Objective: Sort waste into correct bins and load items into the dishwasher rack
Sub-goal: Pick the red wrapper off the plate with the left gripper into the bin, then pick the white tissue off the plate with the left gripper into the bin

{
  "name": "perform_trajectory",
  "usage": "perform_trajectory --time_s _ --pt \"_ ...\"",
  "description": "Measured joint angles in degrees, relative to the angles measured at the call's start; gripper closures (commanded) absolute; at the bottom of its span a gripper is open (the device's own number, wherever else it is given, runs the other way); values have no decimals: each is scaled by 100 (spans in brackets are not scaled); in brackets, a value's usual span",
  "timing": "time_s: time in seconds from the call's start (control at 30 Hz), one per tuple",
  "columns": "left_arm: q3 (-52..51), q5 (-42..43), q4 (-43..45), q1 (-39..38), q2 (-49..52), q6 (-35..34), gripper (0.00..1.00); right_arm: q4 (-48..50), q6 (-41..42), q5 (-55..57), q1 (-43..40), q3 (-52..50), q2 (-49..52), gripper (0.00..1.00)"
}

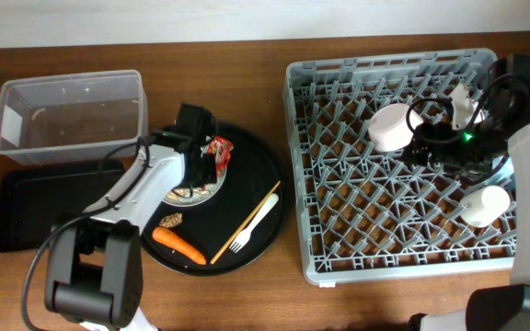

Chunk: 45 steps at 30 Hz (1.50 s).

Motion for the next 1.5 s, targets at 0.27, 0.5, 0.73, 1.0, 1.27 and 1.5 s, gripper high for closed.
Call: perform_trajectory --time_s 0.27,0.5,0.73,1.0,1.27,1.5 --pt "1349 7 420 1217 -387 256 100 -7 2 0 0 0 0 11" --pt "1353 -13 1486 2162 -396 313 100 -20 2 0 0 0 0 12" --pt "1355 -52 1729 2625 249 334 48 -20 2 0 0 0 0 11" --pt "1598 350 822 2610 127 376 43 -22 4 22 0 0 0 11" --pt "1364 1029 -1349 1759 -426 376 41 -42 2 22 0 0 0 11" --pt "323 444 -951 1434 -402 376 41 -48 2 22 0 0 0 11"
